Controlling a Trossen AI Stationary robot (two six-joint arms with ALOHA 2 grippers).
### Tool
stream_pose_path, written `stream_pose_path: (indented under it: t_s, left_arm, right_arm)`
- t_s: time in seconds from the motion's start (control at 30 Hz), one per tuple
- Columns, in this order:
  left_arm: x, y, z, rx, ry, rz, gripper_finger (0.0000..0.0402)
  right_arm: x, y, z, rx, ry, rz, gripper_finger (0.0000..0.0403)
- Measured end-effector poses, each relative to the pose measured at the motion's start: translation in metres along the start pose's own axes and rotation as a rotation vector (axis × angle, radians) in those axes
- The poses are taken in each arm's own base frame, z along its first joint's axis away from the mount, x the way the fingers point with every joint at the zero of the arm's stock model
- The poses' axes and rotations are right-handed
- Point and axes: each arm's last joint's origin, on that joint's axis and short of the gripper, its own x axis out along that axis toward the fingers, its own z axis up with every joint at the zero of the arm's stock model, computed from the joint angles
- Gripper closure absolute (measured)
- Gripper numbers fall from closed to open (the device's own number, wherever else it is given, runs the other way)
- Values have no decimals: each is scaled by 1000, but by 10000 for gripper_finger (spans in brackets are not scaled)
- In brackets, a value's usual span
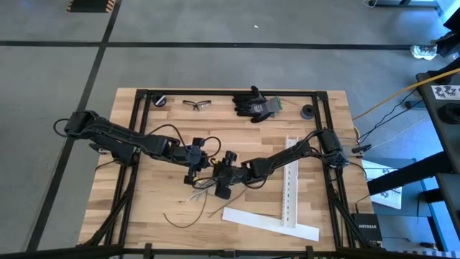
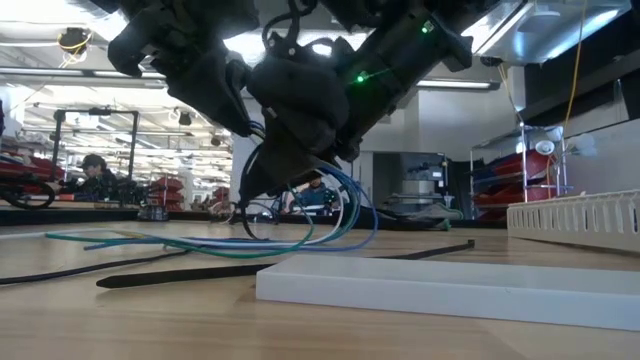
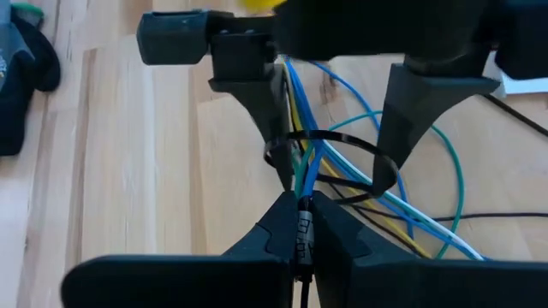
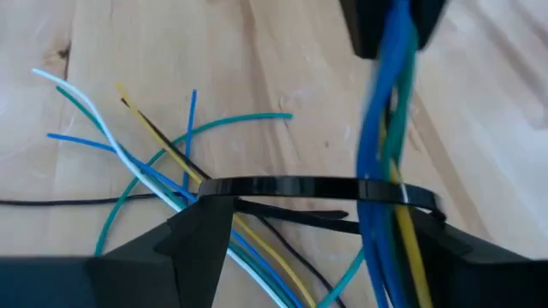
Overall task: Ziptie cables
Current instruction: Wrap the cable wires with the black zip tie
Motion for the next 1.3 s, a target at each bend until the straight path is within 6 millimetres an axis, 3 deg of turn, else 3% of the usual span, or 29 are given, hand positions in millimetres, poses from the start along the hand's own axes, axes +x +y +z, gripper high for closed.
stream_pose_path:
  t_s: [1.3]
  left_arm:
    - [0, 0, 0, -20, 0, -1, 400]
  right_arm:
    - [2, -4, -2, -73, 35, 25, 164]
